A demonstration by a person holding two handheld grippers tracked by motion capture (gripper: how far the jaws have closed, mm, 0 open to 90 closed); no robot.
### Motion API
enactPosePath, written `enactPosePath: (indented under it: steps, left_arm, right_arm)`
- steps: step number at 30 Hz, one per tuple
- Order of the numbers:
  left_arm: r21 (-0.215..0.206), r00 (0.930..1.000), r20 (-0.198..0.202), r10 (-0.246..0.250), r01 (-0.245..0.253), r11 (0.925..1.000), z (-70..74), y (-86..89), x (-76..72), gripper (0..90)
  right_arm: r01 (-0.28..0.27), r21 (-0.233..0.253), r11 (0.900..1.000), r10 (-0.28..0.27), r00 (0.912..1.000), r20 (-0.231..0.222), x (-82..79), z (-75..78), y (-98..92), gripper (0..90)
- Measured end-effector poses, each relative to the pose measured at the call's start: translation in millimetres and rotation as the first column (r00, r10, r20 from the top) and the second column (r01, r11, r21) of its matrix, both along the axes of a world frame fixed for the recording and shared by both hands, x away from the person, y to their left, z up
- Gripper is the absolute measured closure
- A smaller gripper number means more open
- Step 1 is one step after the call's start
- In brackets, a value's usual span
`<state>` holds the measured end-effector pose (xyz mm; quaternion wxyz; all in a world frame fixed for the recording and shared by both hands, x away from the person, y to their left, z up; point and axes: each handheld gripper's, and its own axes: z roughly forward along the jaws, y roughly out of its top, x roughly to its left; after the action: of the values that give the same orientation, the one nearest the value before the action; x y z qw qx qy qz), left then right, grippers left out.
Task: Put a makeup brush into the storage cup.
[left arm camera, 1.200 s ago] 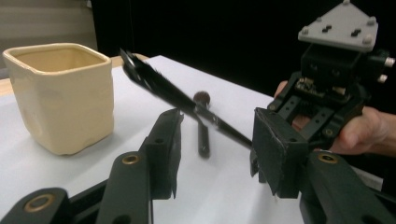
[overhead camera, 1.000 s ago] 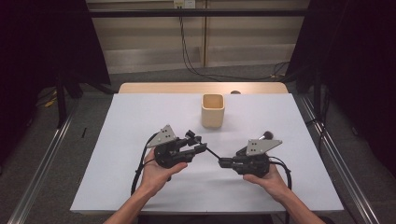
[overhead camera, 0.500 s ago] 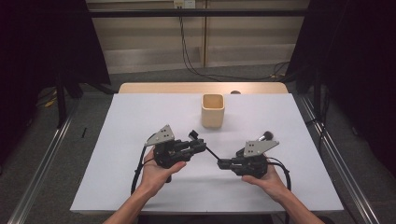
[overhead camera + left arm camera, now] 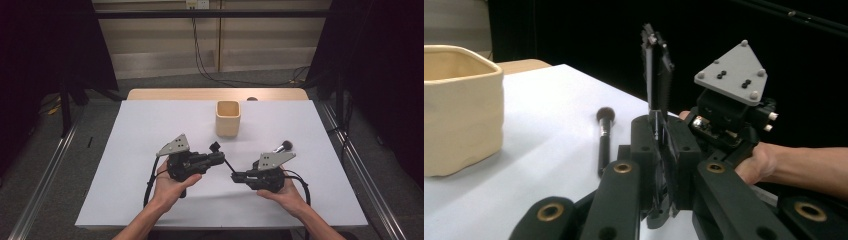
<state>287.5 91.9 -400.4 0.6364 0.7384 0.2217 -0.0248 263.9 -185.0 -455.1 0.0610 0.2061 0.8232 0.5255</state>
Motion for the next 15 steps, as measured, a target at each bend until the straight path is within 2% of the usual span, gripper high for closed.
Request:
enactPosePath:
  steps: [4, 6, 7, 9, 11, 15]
  left_arm:
    - [-0.006, 1.0000, 0.003, -0.006, 0.006, 1.0000, 1.2, -1.2, -1.2, 85.8]
    - [-0.028, 0.9998, -0.019, -0.006, 0.006, 0.9996, 1.6, -0.9, -1.7, 85.8]
    - [-0.027, 0.9997, -0.022, -0.006, 0.006, 0.9996, 2.4, -0.5, -1.7, 85.8]
    - [-0.008, 1.0000, 0.002, 0.004, -0.004, 1.0000, 4.2, -0.8, -2.7, 85.8]
    - [-0.008, 1.0000, 0.001, 0.004, -0.004, 1.0000, 4.4, -0.4, -2.8, 85.9]
    - [0.001, 0.9999, 0.013, 0.010, -0.010, 0.9999, 4.3, -0.4, -2.9, 85.9]
  right_arm:
    - [0.011, 0.008, 1.000, -0.011, 0.9999, -0.004, 0.3, -0.2, 0.5, 83.1]
    - [0.015, 0.010, 1.000, -0.015, 0.9999, -0.007, -0.3, 0.3, 0.4, 81.4]
    - [0.018, 0.017, 1.000, -0.018, 0.9998, -0.003, -2.0, 1.6, 0.7, 76.6]
    - [0.020, 0.015, 1.000, -0.020, 0.9998, 0.000, -2.6, 2.1, 0.7, 76.5]
    - [0.017, 0.017, 1.000, -0.017, 0.9999, 0.001, -3.2, 2.5, 0.9, 76.3]
    - [0.018, 0.022, 1.000, -0.018, 0.9998, -0.005, -2.7, 2.4, 0.7, 70.4]
